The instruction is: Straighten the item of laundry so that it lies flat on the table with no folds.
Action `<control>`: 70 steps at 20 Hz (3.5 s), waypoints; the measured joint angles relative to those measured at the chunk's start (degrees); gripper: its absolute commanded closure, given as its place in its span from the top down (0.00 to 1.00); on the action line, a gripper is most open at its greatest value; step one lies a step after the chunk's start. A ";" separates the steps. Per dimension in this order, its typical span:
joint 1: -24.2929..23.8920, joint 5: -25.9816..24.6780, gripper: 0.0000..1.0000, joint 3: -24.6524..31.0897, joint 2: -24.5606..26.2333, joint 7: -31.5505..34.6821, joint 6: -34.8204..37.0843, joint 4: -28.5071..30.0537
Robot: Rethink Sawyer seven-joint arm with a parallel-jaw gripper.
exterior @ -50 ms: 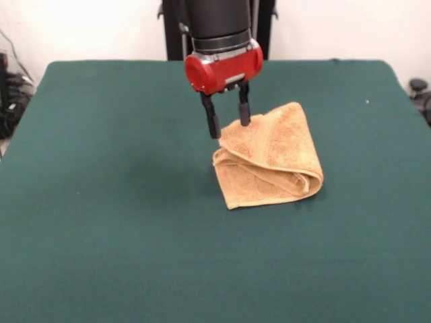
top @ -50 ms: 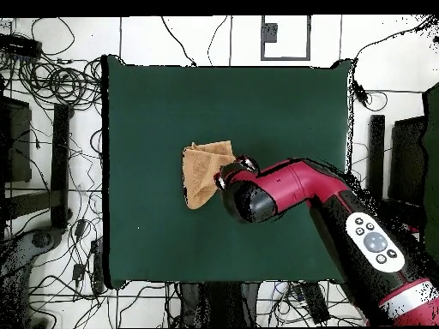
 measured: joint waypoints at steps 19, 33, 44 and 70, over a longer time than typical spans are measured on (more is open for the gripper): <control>4.25 -8.62 1.00 -3.45 5.26 0.00 -1.60 -1.24; -2.97 -5.03 1.00 -3.08 -0.81 0.00 -1.56 -1.20; -2.82 -5.06 1.00 -3.07 -0.93 0.00 -1.56 -1.19; -7.66 0.03 1.00 3.50 7.84 0.00 -1.55 -1.22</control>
